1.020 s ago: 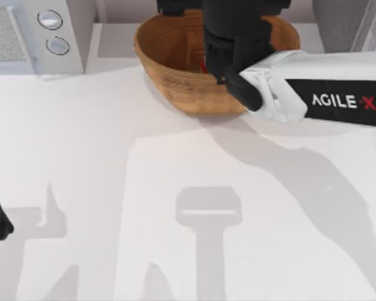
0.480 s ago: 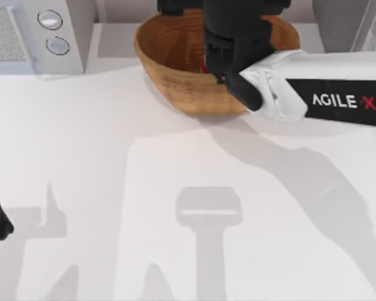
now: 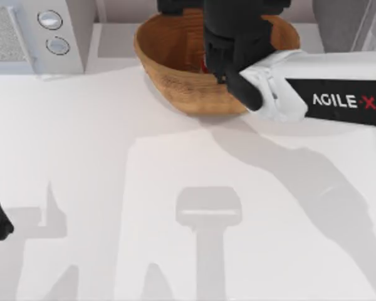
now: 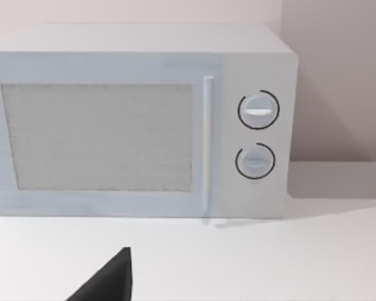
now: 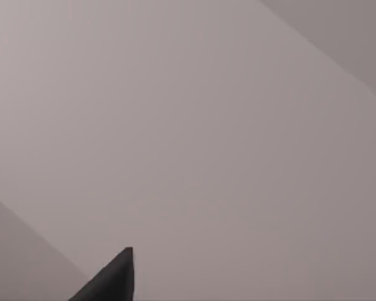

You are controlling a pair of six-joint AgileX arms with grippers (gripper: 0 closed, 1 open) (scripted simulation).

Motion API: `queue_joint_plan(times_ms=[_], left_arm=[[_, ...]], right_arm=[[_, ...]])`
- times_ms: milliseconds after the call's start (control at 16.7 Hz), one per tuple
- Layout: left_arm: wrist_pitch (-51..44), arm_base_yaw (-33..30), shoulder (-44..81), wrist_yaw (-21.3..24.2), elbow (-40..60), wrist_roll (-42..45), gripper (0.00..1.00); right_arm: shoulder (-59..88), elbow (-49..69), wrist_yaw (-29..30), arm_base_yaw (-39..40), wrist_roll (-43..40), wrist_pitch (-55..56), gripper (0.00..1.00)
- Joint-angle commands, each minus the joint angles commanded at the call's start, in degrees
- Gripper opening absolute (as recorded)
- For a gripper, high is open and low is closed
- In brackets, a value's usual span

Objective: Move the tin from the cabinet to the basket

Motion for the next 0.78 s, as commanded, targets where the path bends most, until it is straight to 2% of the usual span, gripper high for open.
queue_joint_plan(times_ms=[480,780], left_arm=[[0.0,0.0,0.0,0.0,0.0,0.0,1.00],[0.0,0.0,0.0,0.0,0.0,0.0,1.00]], right_arm=[[-0.6,-0.4,-0.2,-0.1,0.0,-0.2,1.00],[-12.4,-9.0,-4.4,-3.4,-0.2,-3.8,1.00]])
